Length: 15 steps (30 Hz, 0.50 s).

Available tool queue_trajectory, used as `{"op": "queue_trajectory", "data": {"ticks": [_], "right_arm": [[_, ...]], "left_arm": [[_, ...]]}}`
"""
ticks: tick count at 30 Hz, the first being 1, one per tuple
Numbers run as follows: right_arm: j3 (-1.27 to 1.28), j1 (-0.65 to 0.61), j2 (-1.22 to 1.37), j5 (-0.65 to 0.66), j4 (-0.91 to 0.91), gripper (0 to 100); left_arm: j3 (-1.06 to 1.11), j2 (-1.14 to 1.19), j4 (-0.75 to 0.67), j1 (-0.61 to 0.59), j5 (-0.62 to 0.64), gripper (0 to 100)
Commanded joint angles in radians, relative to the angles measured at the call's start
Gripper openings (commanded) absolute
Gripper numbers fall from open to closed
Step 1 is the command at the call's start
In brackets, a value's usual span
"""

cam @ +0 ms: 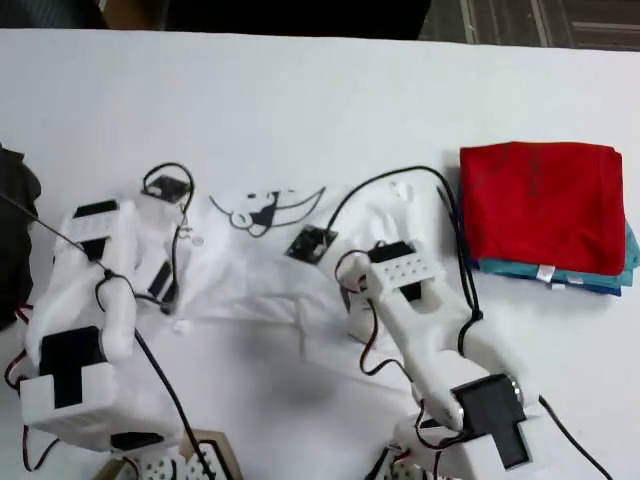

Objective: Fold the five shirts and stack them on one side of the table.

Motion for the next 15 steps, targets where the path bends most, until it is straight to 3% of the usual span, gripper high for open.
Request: {"op": "queue_trajectory", "data": {"ticks": [1, 9, 15], "right_arm": [[0.023, 0.016, -0.044, 0.040, 0.097, 28.3], [-0.028, -0.031, -0.343, 0.037, 0.237, 28.6], [-0.023, -0.165, -0.295, -0.072, 0.183, 33.0]], "left_arm": [[0.022, -0.014, -0.066, 0.002, -0.009, 14], [0.062, -0.015, -0.124, 0.002, 0.000, 14], [0.062, -0.015, -0.124, 0.002, 0.000, 14]]}}
